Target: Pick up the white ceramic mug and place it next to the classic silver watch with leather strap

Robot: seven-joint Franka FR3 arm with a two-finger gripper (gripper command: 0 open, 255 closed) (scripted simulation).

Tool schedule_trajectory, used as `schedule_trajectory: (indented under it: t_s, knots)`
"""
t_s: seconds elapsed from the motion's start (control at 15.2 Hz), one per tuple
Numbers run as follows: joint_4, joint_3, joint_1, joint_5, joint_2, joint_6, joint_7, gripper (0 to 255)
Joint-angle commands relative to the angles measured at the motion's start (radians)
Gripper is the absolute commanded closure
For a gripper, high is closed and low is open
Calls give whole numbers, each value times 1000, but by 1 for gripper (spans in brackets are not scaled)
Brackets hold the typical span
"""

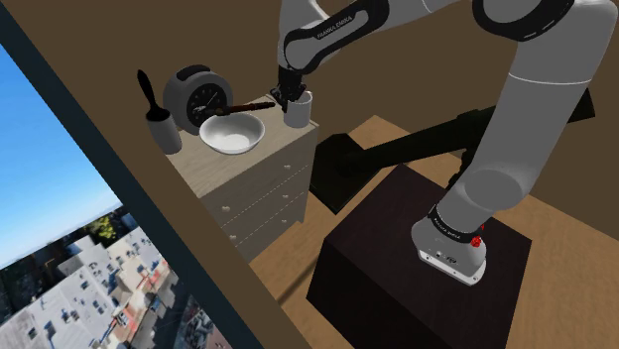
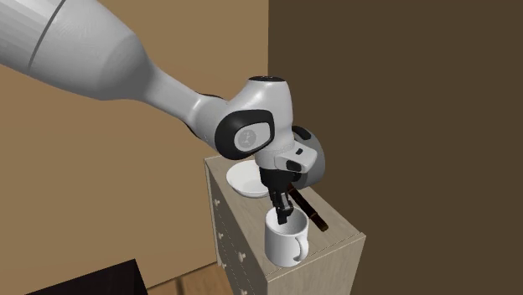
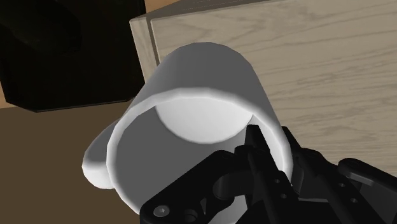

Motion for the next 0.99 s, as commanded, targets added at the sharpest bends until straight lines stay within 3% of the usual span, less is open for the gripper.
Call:
schedule_trajectory:
  t_s: [0.0,0.92]
  knots:
    - [0,0,0,0,0,0,0,255]
    - [70,6,-4,22,-73,-142,-20,255]
